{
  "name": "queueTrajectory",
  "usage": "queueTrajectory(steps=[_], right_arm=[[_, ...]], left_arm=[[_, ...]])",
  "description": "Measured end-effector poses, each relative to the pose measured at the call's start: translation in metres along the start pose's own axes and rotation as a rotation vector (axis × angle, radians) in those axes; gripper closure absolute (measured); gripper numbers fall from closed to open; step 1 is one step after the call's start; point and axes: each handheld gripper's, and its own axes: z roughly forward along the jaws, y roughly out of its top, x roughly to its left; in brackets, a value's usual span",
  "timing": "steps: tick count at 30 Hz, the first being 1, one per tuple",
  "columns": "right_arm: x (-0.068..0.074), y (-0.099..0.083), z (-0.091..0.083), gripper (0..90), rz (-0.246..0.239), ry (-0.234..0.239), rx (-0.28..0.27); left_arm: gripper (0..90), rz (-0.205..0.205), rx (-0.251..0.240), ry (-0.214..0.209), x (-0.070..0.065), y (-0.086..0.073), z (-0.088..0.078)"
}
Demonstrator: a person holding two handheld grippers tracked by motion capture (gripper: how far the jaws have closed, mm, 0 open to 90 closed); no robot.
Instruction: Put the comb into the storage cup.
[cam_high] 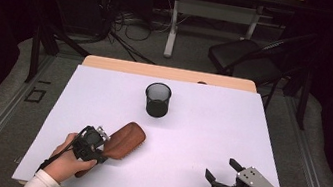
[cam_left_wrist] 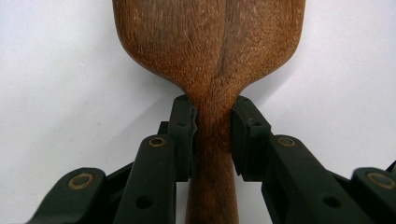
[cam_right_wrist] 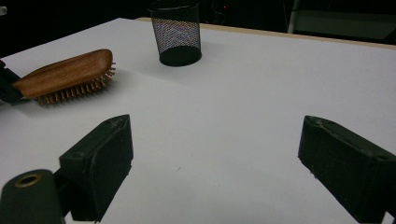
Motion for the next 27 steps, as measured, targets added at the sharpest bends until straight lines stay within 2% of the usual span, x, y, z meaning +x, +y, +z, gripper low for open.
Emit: queueTrajectory(steps=[4,7,16,27], right_arm=[[0.0003,-0.0001,0.0002,10.5,0.003,0.001,0.003],[0.0005,-0.0002,0.0004,10.6,0.004,0.003,0.006],[0.0000,-0.0004,0.0005,11.4,0.005,0.005,0.006],[-0.0004,-0.0006,0.0008,12.2,0.005,0.005,0.006]], left_arm=[[72.3,-0.007,-0.009,-0.009,0.0008,-0.0013,-0.0003],[72.4,-0.035,-0.019,-0.029,0.0021,-0.0025,-0.0004],[72.6,-0.037,-0.044,-0.040,0.0034,-0.0053,-0.0005],[72.8,-0.055,-0.061,-0.074,0.0069,-0.0089,-0.0001]])
